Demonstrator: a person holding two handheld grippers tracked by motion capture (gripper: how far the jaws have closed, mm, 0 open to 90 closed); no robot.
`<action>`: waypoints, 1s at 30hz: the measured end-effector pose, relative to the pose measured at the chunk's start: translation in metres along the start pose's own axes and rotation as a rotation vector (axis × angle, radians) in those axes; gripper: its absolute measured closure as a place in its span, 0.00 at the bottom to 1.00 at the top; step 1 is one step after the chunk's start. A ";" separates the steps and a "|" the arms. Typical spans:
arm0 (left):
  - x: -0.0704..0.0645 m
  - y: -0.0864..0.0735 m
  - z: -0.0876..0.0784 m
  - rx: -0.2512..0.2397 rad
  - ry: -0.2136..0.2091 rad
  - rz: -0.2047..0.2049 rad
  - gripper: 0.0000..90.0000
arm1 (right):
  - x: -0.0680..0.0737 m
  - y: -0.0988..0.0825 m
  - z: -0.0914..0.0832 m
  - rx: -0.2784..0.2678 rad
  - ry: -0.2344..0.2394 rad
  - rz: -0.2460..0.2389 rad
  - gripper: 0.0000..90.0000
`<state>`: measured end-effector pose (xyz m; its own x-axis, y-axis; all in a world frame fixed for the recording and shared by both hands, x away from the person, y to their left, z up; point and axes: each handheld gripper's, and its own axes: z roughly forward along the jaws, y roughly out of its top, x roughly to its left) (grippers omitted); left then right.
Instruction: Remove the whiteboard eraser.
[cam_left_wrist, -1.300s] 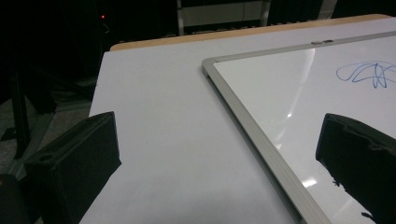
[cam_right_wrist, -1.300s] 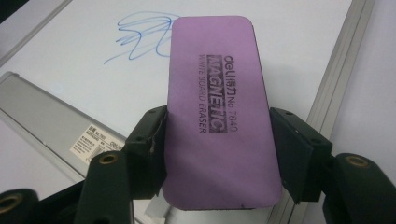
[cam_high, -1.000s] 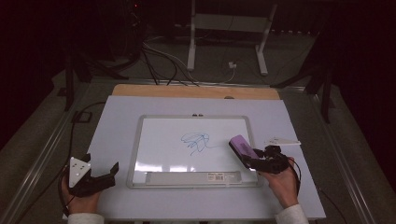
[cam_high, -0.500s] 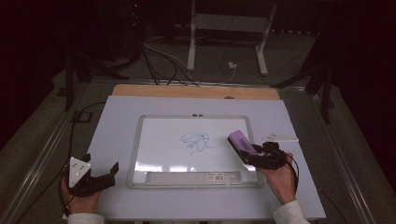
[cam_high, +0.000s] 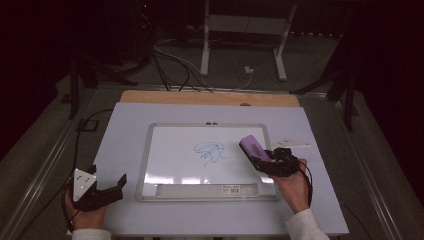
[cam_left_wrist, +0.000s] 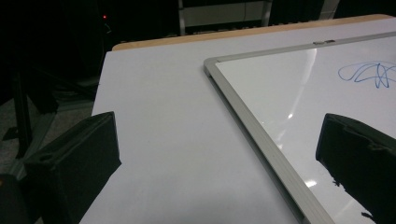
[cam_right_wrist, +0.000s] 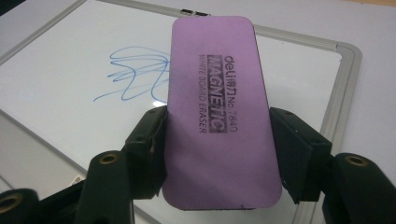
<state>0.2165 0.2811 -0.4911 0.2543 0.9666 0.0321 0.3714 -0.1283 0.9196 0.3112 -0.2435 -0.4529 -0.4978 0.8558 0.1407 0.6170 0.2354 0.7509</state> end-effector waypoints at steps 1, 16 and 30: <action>0.000 0.000 0.000 0.000 0.001 -0.002 0.01 | 0.001 0.001 0.001 -0.002 -0.001 0.002 0.45; 0.001 -0.001 0.001 0.003 0.003 -0.004 0.01 | 0.008 0.015 0.012 -0.042 0.013 0.022 0.45; 0.001 -0.001 0.002 0.006 0.004 -0.003 0.01 | 0.013 0.021 0.027 -0.040 -0.005 0.012 0.45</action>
<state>0.2181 0.2821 -0.4927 0.2495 0.9679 0.0309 0.3774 -0.1265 0.9174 0.3346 -0.2152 -0.4530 -0.4873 0.8609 0.1463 0.5979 0.2069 0.7744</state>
